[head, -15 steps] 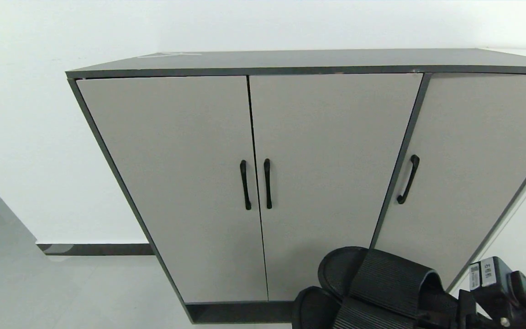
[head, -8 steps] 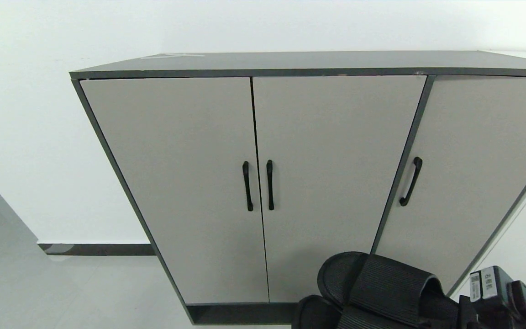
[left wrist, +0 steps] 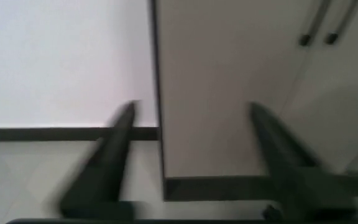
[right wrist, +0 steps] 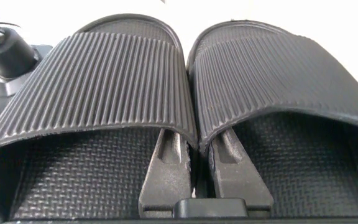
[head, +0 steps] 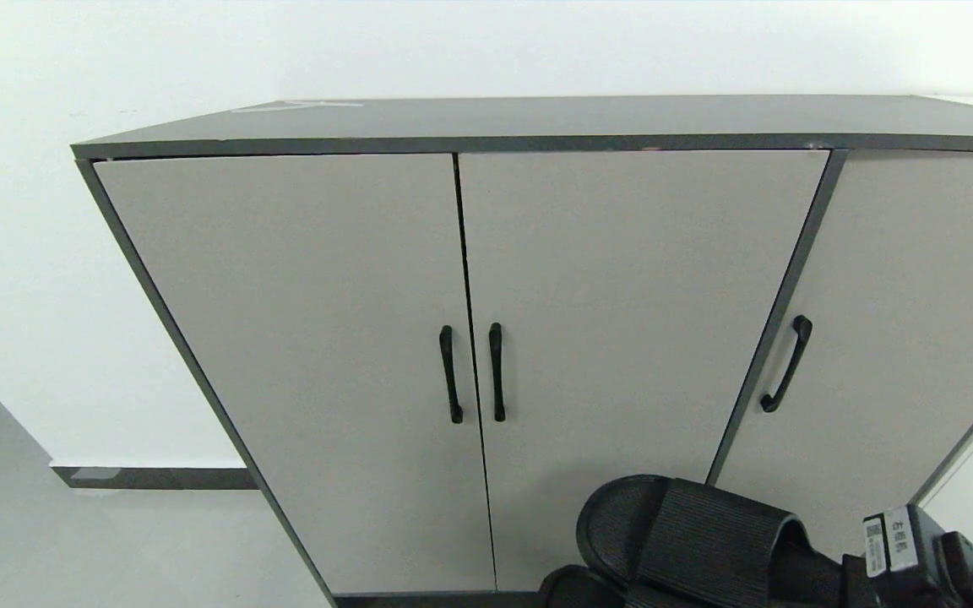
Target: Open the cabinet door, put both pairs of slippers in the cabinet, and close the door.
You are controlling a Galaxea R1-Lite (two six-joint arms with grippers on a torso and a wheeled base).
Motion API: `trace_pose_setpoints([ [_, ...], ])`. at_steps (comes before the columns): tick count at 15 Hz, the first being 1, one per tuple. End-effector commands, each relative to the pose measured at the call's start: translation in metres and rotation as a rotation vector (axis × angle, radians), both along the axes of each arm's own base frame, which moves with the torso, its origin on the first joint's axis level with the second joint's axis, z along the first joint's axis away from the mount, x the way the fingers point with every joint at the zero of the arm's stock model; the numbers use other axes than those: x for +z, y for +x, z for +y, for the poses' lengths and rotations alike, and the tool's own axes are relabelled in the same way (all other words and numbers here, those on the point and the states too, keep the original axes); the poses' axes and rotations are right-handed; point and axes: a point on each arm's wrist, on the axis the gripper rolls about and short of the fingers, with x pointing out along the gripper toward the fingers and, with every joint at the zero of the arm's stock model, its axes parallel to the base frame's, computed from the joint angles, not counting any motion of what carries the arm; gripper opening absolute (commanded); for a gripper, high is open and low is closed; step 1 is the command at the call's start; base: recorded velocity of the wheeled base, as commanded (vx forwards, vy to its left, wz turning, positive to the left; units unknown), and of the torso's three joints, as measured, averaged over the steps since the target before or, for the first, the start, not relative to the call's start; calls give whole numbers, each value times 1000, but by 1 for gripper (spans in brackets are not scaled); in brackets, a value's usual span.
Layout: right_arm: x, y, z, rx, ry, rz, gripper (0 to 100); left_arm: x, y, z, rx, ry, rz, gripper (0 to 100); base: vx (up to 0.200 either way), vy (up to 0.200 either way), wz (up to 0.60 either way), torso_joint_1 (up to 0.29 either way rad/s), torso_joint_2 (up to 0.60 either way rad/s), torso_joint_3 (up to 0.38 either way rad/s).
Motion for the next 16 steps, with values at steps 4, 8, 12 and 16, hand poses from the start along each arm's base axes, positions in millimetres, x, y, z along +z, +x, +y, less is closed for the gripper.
trace_pose_setpoints([
  [4,3,2,3,1,16,-18,0,134,14,-6,-391,-191,-31,100,0,0,0,0,0,0],
  [8,3,3,4,0,19,-22,0,157,76,-26,-866,-15,144,100,0,0,0,0,0,0],
  [12,-4,5,9,5,-12,3,0,160,88,-70,-1300,-176,389,100,0,0,0,0,0,0],
  [16,-1,5,11,20,5,5,0,142,148,-126,-1324,-179,461,100,0,0,0,0,0,0],
])
